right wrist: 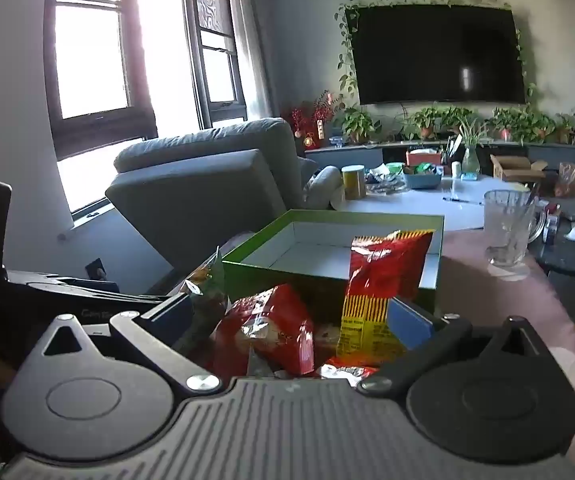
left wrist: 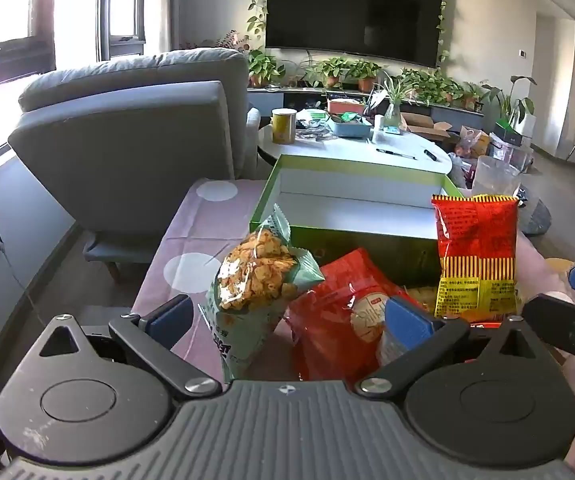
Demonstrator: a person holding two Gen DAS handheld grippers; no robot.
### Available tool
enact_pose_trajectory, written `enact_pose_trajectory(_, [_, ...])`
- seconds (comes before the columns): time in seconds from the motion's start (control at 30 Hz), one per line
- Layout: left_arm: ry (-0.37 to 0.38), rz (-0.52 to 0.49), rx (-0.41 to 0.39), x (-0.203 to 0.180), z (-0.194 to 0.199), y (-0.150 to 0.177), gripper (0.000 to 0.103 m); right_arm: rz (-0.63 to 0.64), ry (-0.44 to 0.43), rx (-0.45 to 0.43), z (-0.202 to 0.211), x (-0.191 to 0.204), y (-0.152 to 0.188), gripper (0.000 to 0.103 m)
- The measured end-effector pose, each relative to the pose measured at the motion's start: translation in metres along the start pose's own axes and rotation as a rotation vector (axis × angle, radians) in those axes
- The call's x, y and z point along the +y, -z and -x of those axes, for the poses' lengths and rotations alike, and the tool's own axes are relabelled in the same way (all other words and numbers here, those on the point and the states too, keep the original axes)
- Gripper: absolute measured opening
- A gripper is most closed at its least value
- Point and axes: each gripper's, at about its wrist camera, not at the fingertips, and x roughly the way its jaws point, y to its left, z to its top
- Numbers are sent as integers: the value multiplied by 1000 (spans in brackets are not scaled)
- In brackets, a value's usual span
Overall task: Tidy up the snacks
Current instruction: 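Move the left tool toward the red-and-yellow striped chip bag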
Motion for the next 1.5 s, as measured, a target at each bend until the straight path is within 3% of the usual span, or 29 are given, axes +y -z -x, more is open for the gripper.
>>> enact_pose_trajectory(0.23, [9, -29, -2, -3, 2, 5, 102, -38, 21, 71, -3, 0, 5, 93])
enact_pose_trajectory(0.33, [14, -24, 13, -6, -4, 5, 102, -57, -13, 87, -8, -6, 8, 93])
enact_pose_trajectory(0.57, [17, -27, 16, -7, -4, 7, 102, -16, 53, 48, -8, -3, 8, 93])
enact_pose_trajectory(1.5, [21, -20, 26, -6, -5, 9, 102, -54, 93, 49, -9, -11, 6, 93])
